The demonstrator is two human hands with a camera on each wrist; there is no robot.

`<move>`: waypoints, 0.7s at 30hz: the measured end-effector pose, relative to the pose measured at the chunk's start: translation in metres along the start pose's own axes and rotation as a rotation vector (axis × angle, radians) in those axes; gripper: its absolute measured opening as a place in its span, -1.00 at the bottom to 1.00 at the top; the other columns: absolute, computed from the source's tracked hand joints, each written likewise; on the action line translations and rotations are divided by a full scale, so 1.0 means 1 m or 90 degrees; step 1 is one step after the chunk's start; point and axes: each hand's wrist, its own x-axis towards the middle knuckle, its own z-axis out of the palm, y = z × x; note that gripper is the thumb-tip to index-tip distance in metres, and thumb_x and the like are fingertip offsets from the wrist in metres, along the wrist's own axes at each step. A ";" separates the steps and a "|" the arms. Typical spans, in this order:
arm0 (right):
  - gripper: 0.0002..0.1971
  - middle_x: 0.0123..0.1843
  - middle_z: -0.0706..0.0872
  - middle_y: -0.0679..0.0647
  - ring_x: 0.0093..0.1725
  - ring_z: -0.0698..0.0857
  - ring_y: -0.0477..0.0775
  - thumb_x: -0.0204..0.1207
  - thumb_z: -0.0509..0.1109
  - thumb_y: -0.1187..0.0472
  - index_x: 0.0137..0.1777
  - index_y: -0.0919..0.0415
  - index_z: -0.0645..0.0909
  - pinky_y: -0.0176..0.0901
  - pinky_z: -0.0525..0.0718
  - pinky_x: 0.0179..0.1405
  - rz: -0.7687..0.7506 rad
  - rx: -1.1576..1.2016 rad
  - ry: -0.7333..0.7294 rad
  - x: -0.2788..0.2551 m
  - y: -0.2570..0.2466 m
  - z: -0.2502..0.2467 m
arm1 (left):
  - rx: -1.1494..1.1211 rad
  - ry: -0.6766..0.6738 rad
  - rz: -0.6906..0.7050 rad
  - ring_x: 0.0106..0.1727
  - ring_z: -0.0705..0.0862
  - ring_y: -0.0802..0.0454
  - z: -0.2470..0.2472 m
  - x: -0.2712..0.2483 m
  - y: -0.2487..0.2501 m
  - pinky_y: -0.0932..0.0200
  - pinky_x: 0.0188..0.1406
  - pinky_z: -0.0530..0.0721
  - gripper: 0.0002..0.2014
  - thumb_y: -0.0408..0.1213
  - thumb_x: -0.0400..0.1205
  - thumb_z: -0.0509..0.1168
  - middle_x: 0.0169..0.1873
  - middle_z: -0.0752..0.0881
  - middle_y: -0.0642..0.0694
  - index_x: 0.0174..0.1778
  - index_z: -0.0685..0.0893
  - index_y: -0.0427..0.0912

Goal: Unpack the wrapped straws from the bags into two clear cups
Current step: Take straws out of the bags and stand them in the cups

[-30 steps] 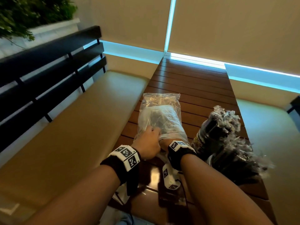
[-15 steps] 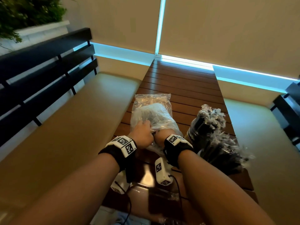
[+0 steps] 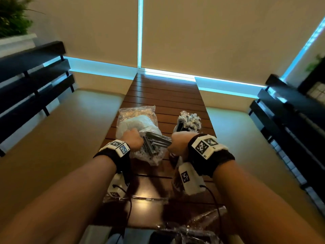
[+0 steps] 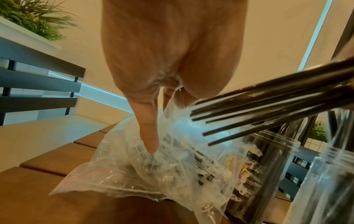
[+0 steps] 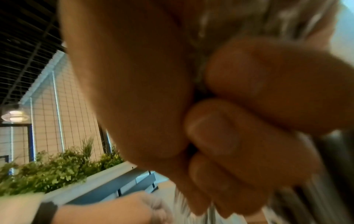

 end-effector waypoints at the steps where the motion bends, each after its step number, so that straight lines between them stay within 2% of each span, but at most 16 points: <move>1: -0.75 -0.26 0.54 0.06 -0.21 0.53 0.08 0.67 0.24 0.17 0.16 0.31 0.64 -0.23 0.44 -0.43 0.002 -0.013 0.000 -0.009 0.005 -0.004 | 0.008 0.002 -0.002 0.35 0.56 -0.30 0.000 -0.001 0.001 -0.02 0.29 0.49 -0.66 -0.21 0.75 0.09 0.33 0.60 -0.35 0.34 0.51 -0.35; 3: -0.71 -0.28 0.57 0.05 -0.32 0.53 0.03 0.67 0.24 0.13 0.13 0.33 0.67 -0.26 0.43 -0.49 -0.006 -0.041 -0.003 -0.029 0.013 -0.013 | 0.027 0.002 0.001 0.36 0.56 -0.30 0.000 -0.007 0.004 -0.02 0.33 0.48 -0.61 -0.16 0.77 0.02 0.35 0.59 -0.35 0.36 0.51 -0.36; 5: -0.72 -0.30 0.58 0.01 -0.37 0.54 -0.04 0.68 0.22 0.05 0.05 0.25 0.65 -0.29 0.44 -0.47 -0.012 -0.052 0.014 -0.047 0.022 -0.022 | 0.040 -0.002 -0.010 0.34 0.59 -0.28 0.002 -0.014 0.009 0.01 0.27 0.52 -0.58 -0.10 0.77 0.07 0.33 0.62 -0.34 0.36 0.54 -0.35; 7: -0.73 -0.22 0.64 0.02 -0.36 0.56 -0.09 0.69 0.22 0.00 0.06 0.19 0.62 -0.27 0.47 -0.43 -0.017 -0.020 0.025 -0.062 0.032 -0.029 | 0.056 -0.012 0.003 0.28 0.64 -0.25 0.000 -0.022 0.015 0.04 0.21 0.57 -0.60 -0.09 0.74 0.16 0.27 0.68 -0.32 0.28 0.61 -0.36; 9: -0.74 -0.19 0.65 0.01 -0.35 0.56 -0.10 0.70 0.21 -0.03 0.02 0.15 0.57 -0.25 0.47 -0.42 -0.026 0.030 0.047 -0.074 0.040 -0.033 | 0.048 -0.017 0.033 0.30 0.62 -0.27 -0.004 -0.033 0.023 0.02 0.30 0.55 -0.62 -0.17 0.70 0.21 0.28 0.67 -0.31 0.26 0.61 -0.41; 11: -0.80 -0.23 0.62 -0.02 -0.33 0.57 -0.10 0.71 0.20 -0.01 -0.03 0.08 0.53 -0.26 0.45 -0.42 -0.048 0.107 0.091 -0.076 0.043 -0.030 | -0.001 0.027 0.070 0.31 0.60 -0.27 -0.010 -0.041 0.030 -0.03 0.36 0.55 -0.53 -0.18 0.56 0.24 0.32 0.64 -0.32 0.31 0.60 -0.42; 13: -0.83 -0.17 0.64 0.00 -0.22 0.61 -0.02 0.70 0.18 -0.01 0.01 0.04 0.51 -0.20 0.52 -0.29 -0.079 0.160 0.186 -0.066 0.040 -0.021 | -0.144 0.087 0.086 0.20 0.63 -0.13 -0.022 -0.050 0.041 0.05 0.22 0.59 -0.50 -0.24 0.42 0.25 0.25 0.69 -0.26 0.27 0.66 -0.33; 14: -0.82 -0.13 0.64 0.01 -0.15 0.64 0.05 0.69 0.18 -0.04 0.03 0.03 0.49 -0.11 0.57 -0.20 -0.083 0.173 0.248 -0.060 0.037 -0.015 | -0.227 0.094 0.107 0.10 0.65 -0.09 -0.029 -0.056 0.048 0.03 0.19 0.63 -0.56 -0.28 0.36 0.25 0.14 0.75 -0.25 0.15 0.73 -0.29; 15: -0.81 -0.11 0.64 0.02 -0.09 0.66 0.11 0.68 0.17 -0.06 0.05 0.04 0.47 -0.03 0.61 -0.13 -0.079 0.181 0.306 -0.053 0.035 -0.007 | -0.317 0.069 0.127 0.02 0.66 -0.09 -0.037 -0.061 0.056 0.01 0.13 0.66 -0.61 -0.30 0.29 0.24 0.02 0.78 -0.27 -0.01 0.75 -0.29; 16: -0.79 -0.09 0.66 0.04 -0.07 0.67 0.16 0.67 0.17 -0.07 0.09 0.05 0.45 0.03 0.64 -0.11 -0.074 0.188 0.353 -0.047 0.031 0.000 | -0.414 0.015 0.153 -0.01 0.67 -0.14 -0.046 -0.067 0.065 -0.01 0.06 0.66 -0.63 -0.34 0.23 0.23 -0.02 0.78 -0.30 -0.08 0.73 -0.32; 18: -0.75 -0.04 0.70 0.09 -0.07 0.69 0.21 0.67 0.18 -0.04 0.22 0.07 0.42 0.04 0.66 -0.15 -0.072 0.208 0.419 -0.038 0.024 0.011 | -0.605 -0.129 0.225 0.16 0.71 -0.17 -0.063 -0.078 0.080 -0.04 0.14 0.66 -0.61 -0.43 0.22 0.23 0.13 0.75 -0.33 -0.03 0.61 -0.40; 19: -0.72 -0.04 0.72 0.10 -0.08 0.70 0.22 0.66 0.18 -0.04 0.27 0.07 0.40 0.03 0.65 -0.18 -0.071 0.216 0.449 -0.035 0.022 0.014 | -0.702 -0.185 0.242 0.24 0.70 -0.13 -0.072 -0.082 0.086 -0.07 0.23 0.66 -0.61 -0.46 0.27 0.27 0.19 0.74 -0.31 0.05 0.57 -0.35; 20: -0.70 -0.06 0.73 0.10 -0.11 0.71 0.22 0.66 0.19 -0.05 0.27 0.07 0.39 0.03 0.66 -0.20 -0.074 0.221 0.477 -0.031 0.019 0.017 | -0.799 -0.213 0.246 0.26 0.70 -0.11 -0.080 -0.082 0.090 -0.11 0.29 0.64 -0.62 -0.43 0.35 0.33 0.19 0.75 -0.27 0.11 0.56 -0.29; 21: -0.70 -0.09 0.73 0.10 -0.15 0.71 0.22 0.65 0.19 -0.08 0.24 0.08 0.38 0.04 0.69 -0.22 -0.086 0.221 0.498 -0.027 0.017 0.019 | -0.874 -0.203 0.238 0.21 0.72 -0.09 -0.085 -0.080 0.094 -0.10 0.31 0.62 -0.67 -0.35 0.43 0.41 0.11 0.78 -0.21 0.10 0.58 -0.23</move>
